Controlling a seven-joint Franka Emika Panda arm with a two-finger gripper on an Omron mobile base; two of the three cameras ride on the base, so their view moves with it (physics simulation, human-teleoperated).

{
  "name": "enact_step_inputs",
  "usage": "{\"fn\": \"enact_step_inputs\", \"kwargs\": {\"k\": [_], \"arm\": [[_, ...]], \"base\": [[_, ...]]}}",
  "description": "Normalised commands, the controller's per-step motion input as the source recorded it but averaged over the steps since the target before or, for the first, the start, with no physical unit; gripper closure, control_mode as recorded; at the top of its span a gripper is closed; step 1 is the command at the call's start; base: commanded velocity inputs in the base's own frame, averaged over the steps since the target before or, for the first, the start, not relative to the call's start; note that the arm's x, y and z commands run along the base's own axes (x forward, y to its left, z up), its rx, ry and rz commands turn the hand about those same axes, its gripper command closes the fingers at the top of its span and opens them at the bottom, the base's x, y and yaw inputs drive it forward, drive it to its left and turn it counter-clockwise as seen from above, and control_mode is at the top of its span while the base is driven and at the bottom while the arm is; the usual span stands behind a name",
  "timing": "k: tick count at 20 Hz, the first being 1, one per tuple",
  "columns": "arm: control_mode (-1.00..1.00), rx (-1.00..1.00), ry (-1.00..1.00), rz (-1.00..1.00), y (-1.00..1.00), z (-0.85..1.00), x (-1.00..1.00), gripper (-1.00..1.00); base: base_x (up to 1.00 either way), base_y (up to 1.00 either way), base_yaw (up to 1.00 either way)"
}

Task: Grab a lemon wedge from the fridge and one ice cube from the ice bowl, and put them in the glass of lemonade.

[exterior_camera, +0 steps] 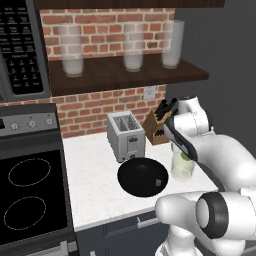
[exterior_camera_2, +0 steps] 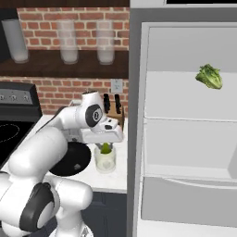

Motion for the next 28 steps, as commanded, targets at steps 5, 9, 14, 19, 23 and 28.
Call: {"fn": "enact_step_inputs", "kwargs": {"k": [5, 9, 14, 19, 23, 28], "arm": [[-1.0, 0.0, 0.01, 0.0, -0.06, -0.17, 0.26, 1.0], [-1.0, -0.01, 0.0, 0.0, 0.0, -0.28, 0.11, 1.0], [-1.0, -0.04, 0.0, 0.0, 0.0, -0.38, 0.04, 1.0], [-1.0, -0.02, 0.0, 0.0, 0.0, -0.12, 0.19, 1.0], [-1.0, 0.0, 0.0, 0.0, 0.0, 0.0, 0.29, 1.0], [-1.0, 0.0, -0.01, 0.0, 0.0, 0.06, 0.05, 1.0]], "base": [[0.0, 0.0, 0.0], [0.0, 0.0, 0.0], [0.0, 0.0, 0.0], [0.0, 0.0, 0.0], [0.0, 0.0, 0.0], [0.0, 0.0, 0.0]]}}
